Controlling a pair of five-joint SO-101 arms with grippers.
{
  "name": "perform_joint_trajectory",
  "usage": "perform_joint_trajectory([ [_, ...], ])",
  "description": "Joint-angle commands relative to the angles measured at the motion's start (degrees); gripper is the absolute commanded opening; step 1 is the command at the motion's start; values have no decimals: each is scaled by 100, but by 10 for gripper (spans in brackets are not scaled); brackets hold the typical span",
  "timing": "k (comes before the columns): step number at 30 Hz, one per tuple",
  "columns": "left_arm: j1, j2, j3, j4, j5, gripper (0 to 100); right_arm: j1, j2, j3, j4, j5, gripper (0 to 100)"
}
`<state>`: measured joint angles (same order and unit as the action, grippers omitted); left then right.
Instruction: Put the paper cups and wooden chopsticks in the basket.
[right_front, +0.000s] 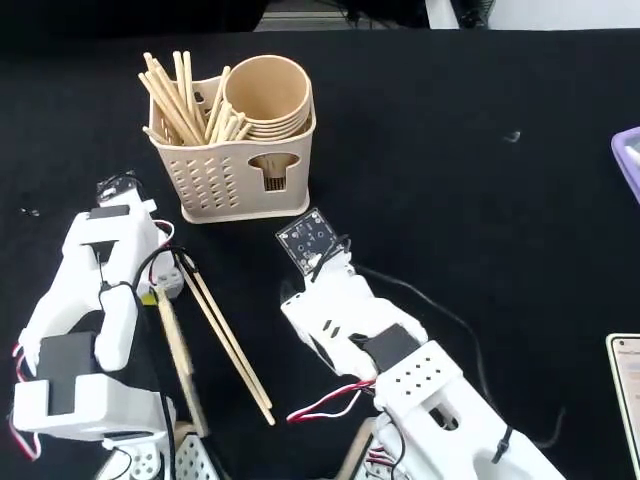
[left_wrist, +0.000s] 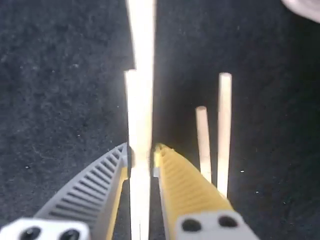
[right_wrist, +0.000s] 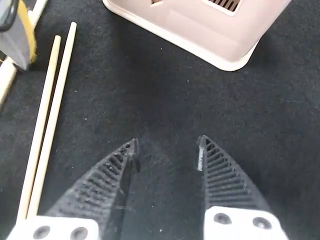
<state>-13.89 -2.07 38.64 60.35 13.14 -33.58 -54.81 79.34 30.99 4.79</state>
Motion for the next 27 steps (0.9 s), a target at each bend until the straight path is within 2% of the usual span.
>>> perform_joint_trajectory([
  [1,-48,18,48,-79,18,45,123,31,-48,-132,0,194],
  [9,-84,9,66,-281,9,31,123,22,-48,-132,0,194],
  [15,-585,62,48,-571,0,36,123,22,-48,-132,0,194],
  [18,-699,70,66,-554,-448,51,123,22,-48,-132,0,194],
  [23,-1024,70,233,-457,-993,156,123,13,-48,-132,0,194],
  [27,-1305,70,180,-484,-1169,152,123,13,-48,-132,0,194],
])
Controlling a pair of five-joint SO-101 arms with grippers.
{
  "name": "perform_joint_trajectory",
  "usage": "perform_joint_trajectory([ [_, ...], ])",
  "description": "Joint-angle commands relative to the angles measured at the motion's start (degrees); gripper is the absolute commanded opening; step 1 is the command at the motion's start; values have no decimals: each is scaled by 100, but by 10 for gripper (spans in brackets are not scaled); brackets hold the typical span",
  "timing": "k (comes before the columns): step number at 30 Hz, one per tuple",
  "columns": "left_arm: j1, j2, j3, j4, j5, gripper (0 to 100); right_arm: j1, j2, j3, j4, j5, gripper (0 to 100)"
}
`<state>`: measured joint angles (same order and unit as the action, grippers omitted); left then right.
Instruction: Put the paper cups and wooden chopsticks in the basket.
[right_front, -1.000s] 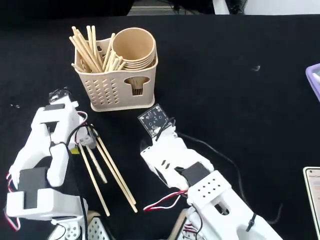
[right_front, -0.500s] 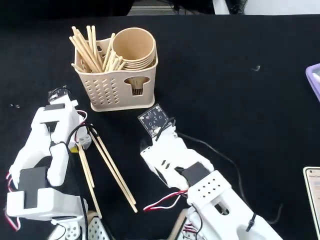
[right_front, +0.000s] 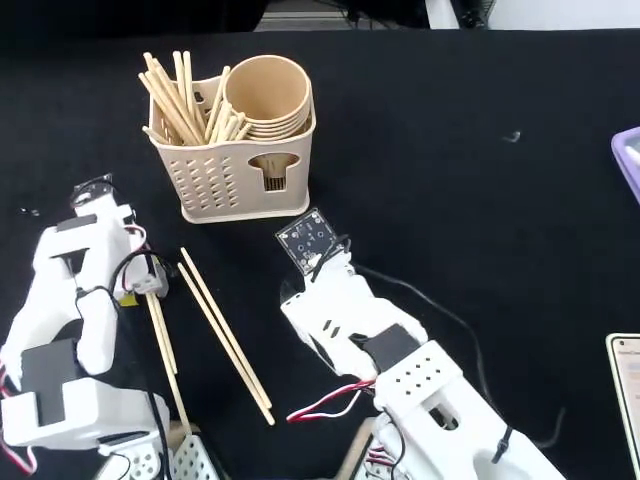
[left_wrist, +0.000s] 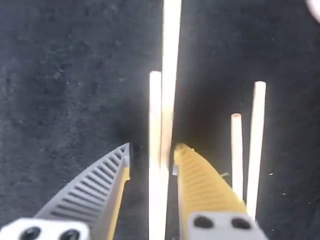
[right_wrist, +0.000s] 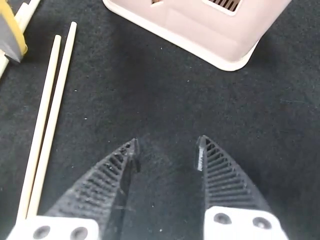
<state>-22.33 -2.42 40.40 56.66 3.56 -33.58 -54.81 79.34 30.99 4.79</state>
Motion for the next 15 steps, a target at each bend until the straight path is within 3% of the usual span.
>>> perform_joint_trajectory([
  [1,-479,105,4,-114,-264,152,123,13,-48,-132,0,194],
  [7,-462,105,22,-114,-571,147,123,13,-31,-132,0,194],
  [11,-365,114,22,-114,-527,28,123,13,-31,-132,0,194],
  [15,-215,114,31,-114,-519,27,123,13,-22,-132,0,194],
])
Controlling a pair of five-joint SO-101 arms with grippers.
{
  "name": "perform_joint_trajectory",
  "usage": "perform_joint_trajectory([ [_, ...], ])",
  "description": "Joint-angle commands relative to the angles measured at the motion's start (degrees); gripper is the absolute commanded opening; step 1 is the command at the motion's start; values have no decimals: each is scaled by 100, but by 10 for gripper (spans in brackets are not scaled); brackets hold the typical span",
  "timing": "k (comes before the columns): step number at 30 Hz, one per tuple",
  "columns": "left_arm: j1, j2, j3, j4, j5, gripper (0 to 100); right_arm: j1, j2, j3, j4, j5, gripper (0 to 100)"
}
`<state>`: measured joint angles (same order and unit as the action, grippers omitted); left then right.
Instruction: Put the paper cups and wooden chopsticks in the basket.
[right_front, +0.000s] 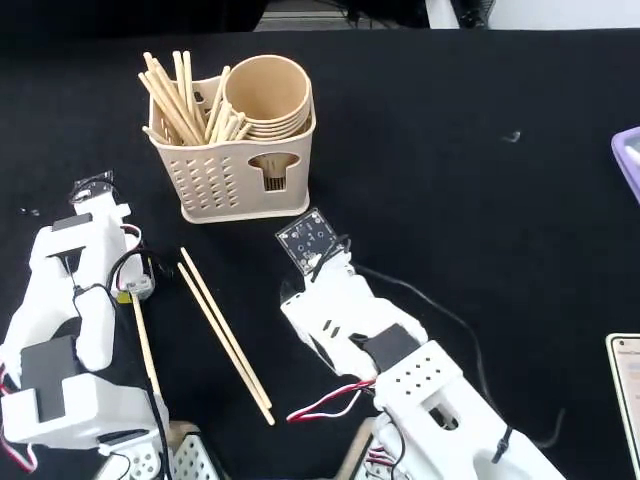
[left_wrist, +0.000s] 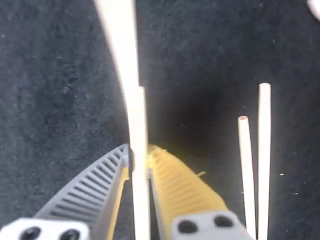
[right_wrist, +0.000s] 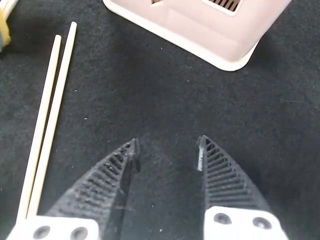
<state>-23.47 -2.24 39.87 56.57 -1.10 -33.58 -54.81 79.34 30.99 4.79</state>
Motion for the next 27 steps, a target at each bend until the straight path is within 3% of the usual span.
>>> perform_joint_trajectory([
  [1,-101,88,66,-97,-44,30,123,13,-22,-132,0,194],
  [7,-154,18,-778,105,316,30,123,13,-22,-132,0,194],
  [18,-136,18,-3705,1565,721,30,123,13,-31,-132,0,194],
  [27,-145,18,-4171,1987,721,30,123,13,-48,-132,0,194],
])
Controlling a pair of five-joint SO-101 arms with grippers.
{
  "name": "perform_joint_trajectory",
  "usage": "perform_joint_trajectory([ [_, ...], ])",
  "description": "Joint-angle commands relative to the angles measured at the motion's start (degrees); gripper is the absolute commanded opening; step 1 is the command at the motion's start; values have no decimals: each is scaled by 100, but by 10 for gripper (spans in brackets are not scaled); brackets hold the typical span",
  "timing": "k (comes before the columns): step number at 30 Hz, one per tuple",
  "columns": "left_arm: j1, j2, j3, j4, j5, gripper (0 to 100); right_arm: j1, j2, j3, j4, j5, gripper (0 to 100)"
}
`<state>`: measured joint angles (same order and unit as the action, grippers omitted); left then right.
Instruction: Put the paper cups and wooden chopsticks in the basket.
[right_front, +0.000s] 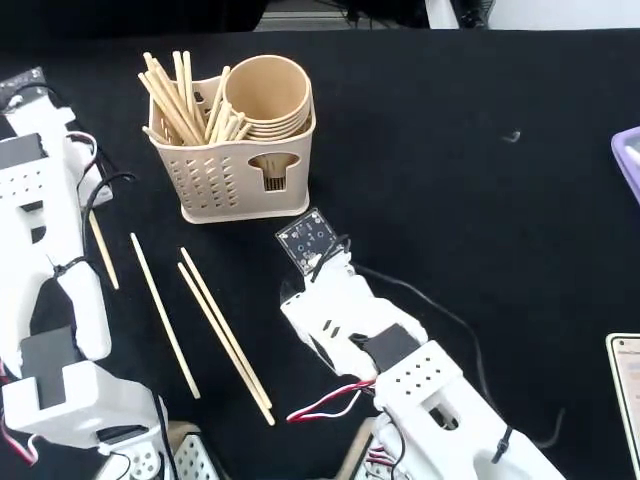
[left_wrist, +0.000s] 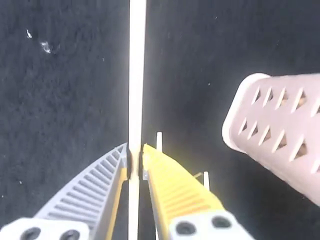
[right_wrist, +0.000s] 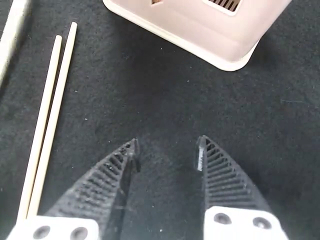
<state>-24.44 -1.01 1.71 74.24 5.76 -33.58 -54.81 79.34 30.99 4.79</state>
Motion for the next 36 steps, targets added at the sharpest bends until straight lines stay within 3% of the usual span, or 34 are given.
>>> perform_joint_trajectory([
  [1,-57,-105,-356,264,35,30,123,13,-48,-132,0,194],
  [5,22,-44,75,316,18,30,123,13,-48,-132,0,194],
  [12,866,-105,2053,273,44,30,123,13,-48,-132,0,194],
  [20,804,-105,3345,-1160,598,32,123,13,-48,-132,0,194],
  [33,769,-132,3424,-1284,633,120,123,13,-48,-132,0,194],
  [36,769,-369,3275,-967,607,123,123,13,-48,-132,0,194],
])
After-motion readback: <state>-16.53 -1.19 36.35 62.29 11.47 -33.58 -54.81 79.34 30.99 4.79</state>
